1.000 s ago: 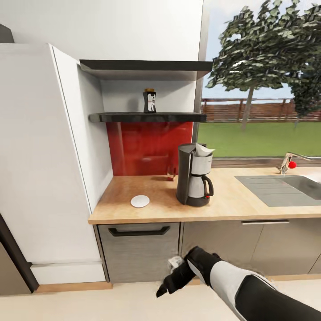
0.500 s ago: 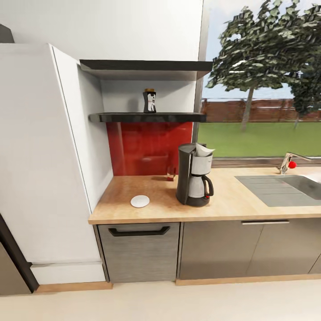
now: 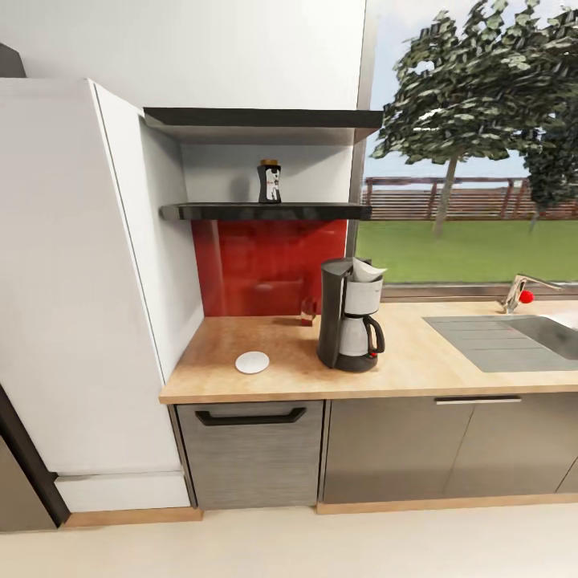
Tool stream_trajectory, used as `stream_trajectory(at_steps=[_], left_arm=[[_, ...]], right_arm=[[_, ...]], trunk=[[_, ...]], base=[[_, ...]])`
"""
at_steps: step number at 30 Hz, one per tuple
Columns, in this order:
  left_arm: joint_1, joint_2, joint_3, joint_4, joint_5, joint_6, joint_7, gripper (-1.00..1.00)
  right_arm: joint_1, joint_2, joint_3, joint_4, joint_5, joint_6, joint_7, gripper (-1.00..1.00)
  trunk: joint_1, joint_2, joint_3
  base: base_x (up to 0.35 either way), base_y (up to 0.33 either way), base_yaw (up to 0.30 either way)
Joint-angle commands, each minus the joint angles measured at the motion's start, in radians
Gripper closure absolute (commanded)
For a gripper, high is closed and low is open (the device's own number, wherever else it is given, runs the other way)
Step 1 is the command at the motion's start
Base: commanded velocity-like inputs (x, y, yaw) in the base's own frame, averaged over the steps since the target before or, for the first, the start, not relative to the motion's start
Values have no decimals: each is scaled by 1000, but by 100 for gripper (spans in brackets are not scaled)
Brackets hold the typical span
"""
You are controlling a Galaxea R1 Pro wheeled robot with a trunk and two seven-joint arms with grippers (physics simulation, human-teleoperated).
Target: Set up a coffee station on the kitchen countertop: keep the coffee maker on the countertop, move the bottle of coffee from the kitchen shelf to the counter next to the coffee maker, place a paper coffee filter on top of the coffee maker, put the saucer next to the coffee maker with the coffee cup on the saucer, and place the electric kettle next to the coffee maker.
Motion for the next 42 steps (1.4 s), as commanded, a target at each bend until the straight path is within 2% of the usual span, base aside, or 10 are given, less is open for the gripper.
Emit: stream_trajectory(at_steps=[1, 7, 17, 31, 35, 37, 38, 40, 41, 42], left_arm=[[0, 0, -1, -3, -1, -4, 1, -100], [-1, -9, 2, -51, 6, -2, 2, -100], [-2, -13, 9, -106, 9, -2, 4, -100], [-2, -38, 9, -123, 9, -2, 4, -100], [-2, -38, 10, -122, 9, -2, 3, -100], [-2, -38, 10, -122, 9, -2, 3, -100], [-2, -38, 10, -122, 9, -2, 2, -100], [-2, -38, 10, -122, 9, -2, 2, -100], [-2, -38, 10, -122, 9, -2, 2, -100], [-2, -38, 10, -122, 9, -2, 2, -100]], right_arm=[[0, -1, 8, -1, -10, 4, 1, -100], [0, -4, 7, 2, -9, 4, -2, -100], [0, -13, 8, 4, -7, 1, -6, -100], [1, -2, 8, -1, -10, -9, -5, -100], [0, 1, -29, -5, -5, -11, -5, -100], [0, 1, -88, -4, 41, -11, -5, -100], [1, 1, -125, -2, 97, -10, -5, -100], [1, 1, -251, -1, 269, -9, -5, -100], [1, 1, -367, -1, 397, -11, -5, -100], [1, 1, -448, -2, 477, -12, -5, -100]], trunk=[[0, -1, 0], [0, -1, 0], [0, -1, 0], [0, -1, 0], [0, -1, 0], [0, -1, 0], [0, -1, 0], [0, -1, 0], [0, -1, 0], [0, -1, 0]], base=[[0, 0, 0], [0, -35, 0], [120, -260, 0], [103, -276, 0], [96, -199, 0], [96, -156, 0], [96, -139, 0], [96, -128, 0], [96, -118, 0], [96, -115, 0]])
